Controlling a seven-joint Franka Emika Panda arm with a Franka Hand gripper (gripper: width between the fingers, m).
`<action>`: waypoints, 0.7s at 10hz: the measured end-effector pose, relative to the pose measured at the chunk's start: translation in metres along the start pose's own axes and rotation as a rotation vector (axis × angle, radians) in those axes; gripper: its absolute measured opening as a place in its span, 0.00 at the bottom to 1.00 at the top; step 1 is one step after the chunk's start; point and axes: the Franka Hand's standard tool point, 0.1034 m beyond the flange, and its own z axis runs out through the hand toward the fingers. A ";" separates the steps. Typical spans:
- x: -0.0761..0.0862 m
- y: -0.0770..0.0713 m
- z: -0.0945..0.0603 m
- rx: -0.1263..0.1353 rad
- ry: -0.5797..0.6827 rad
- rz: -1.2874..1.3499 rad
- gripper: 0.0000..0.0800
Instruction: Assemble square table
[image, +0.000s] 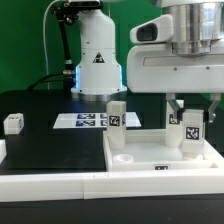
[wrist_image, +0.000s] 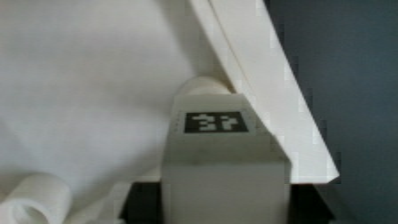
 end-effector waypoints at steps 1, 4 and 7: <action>0.000 0.000 0.000 -0.002 0.002 0.127 0.36; 0.000 0.000 0.000 -0.004 0.005 0.378 0.37; 0.000 0.000 0.001 -0.006 0.006 0.382 0.49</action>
Offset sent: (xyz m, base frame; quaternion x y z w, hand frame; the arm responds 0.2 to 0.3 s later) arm 0.0002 0.0010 -0.0110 -0.0033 -0.0027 0.2239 0.9746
